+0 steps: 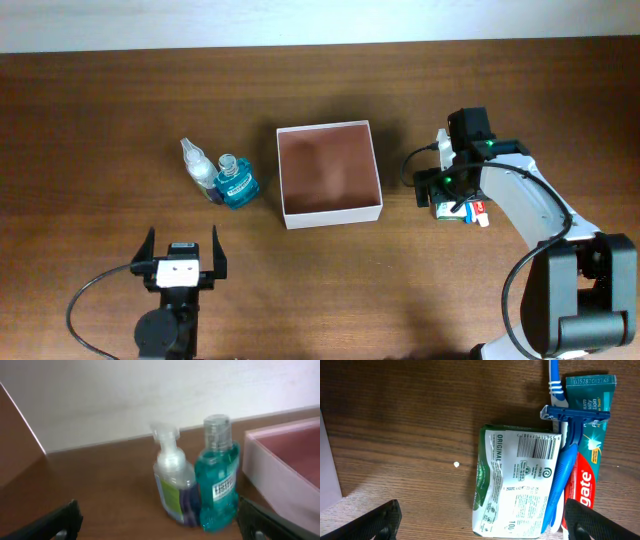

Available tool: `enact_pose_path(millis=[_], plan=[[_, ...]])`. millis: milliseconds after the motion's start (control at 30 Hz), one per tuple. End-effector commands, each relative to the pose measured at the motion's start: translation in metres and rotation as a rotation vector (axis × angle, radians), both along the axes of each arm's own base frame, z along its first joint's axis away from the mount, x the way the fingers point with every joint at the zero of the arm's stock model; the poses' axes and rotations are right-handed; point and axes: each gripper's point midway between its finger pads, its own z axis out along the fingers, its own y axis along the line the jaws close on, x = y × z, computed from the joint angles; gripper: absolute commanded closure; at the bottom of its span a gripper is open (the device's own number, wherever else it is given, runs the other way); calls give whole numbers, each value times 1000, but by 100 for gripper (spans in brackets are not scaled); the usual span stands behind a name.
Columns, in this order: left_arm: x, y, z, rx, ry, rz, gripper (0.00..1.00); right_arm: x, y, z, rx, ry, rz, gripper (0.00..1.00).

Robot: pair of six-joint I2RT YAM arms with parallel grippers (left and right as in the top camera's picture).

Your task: Pack container

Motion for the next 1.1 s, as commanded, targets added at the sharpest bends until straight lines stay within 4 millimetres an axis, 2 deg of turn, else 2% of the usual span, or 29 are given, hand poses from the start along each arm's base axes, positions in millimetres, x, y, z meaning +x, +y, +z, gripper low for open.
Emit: enact_pose_path(millis=[0,133,300,367,433,633,667,700,767,1067], plan=[[-1,-4,28,8,-117,-28,1,6,3,5,6,-17,9,1],[-1,-7,38,8,-156,-44,1,6,3,5,6,-18,9,1],[-2,-6,69,4,-271,-39,1,6,3,5,6,-17,9,1],[0,-6,73,4,-271,-38,0,6,3,5,6,-17,9,1],[2,-6,68,5,-247,-39,1,6,3,5,6,-17,9,1],[14,-7,30,10,-90,-40,1,6,3,5,6,-17,9,1],[16,-7,15,12,-29,-40,1,6,3,5,6,-17,9,1],[16,-7,12,13,-14,-41,1,6,3,5,6,-17,9,1],[18,-7,7,13,6,-41,0,6,3,5,6,-17,9,1],[18,-9,8,13,2,-49,1,6,3,5,6,-18,9,1]])
